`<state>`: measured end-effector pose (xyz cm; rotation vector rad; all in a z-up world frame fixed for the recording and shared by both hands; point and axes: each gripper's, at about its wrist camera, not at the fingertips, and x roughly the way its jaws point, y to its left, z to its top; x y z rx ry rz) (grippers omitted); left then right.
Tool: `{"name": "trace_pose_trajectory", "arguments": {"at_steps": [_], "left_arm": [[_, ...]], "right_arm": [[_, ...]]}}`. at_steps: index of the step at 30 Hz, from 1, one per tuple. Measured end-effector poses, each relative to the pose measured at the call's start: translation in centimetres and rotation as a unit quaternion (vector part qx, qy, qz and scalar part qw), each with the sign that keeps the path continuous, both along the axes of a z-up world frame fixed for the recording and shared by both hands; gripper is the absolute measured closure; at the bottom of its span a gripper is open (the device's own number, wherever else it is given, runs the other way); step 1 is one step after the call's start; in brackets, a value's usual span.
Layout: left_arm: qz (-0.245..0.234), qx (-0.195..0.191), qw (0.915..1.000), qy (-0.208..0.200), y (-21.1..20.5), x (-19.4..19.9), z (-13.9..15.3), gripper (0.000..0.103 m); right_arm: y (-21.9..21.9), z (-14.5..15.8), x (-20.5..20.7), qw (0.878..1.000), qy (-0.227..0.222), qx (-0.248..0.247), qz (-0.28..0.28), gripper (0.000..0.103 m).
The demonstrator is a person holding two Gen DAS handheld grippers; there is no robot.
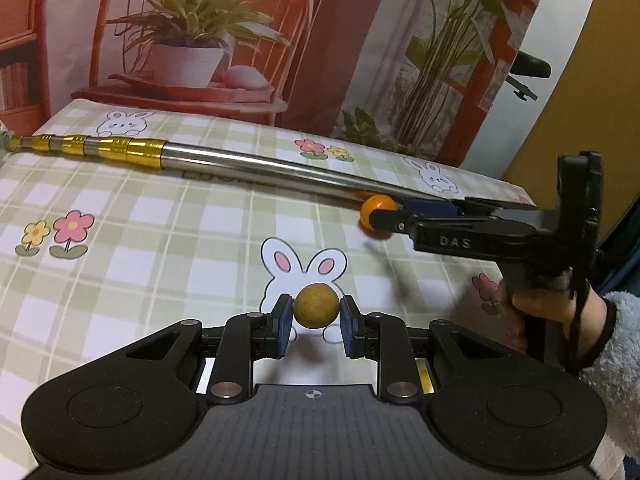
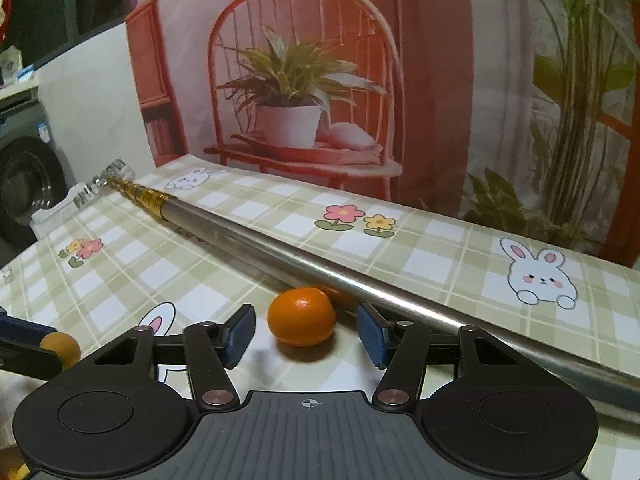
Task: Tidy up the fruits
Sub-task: 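Grasp the small orange with the right tool while the left tool holds the kiwi, then carry the kiwi and the small orange over the white plate with both tools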
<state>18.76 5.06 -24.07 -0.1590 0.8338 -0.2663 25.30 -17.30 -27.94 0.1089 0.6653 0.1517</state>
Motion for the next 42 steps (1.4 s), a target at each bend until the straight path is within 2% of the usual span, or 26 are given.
{"name": "trace_pose_trajectory", "arguments": {"at_steps": [7,9,20,26,34,42], "left_arm": [[-0.001,-0.004,1.0000,0.004,0.1,-0.5,-0.3,0.076],[-0.003,-0.006,1.0000,0.004,0.0,-0.6,-0.2,0.076],[-0.013,-0.014,0.9998,0.001,-0.1,-1.4,-0.1,0.076],[-0.017,-0.015,0.9997,-0.005,-0.1,-2.2,0.6,0.076],[-0.019,-0.022,0.9995,-0.011,0.3,-4.0,1.4,0.076],[-0.037,-0.016,0.9991,-0.016,-0.1,-6.1,2.2,0.076]], "right_arm": [[1.2,-0.4,0.6,0.999,0.002,-0.028,0.016,0.058],[1.4,-0.6,0.7,0.999,0.002,-0.037,0.012,0.066],[-0.1,0.5,-1.1,1.000,-0.013,-0.013,-0.008,0.067],[-1.1,2.2,-4.4,0.999,-0.030,0.004,-0.022,0.067],[-2.1,4.5,-11.1,0.997,-0.054,0.028,-0.057,0.066],[-1.7,5.8,-16.7,0.993,-0.066,0.056,-0.078,0.066]]}}
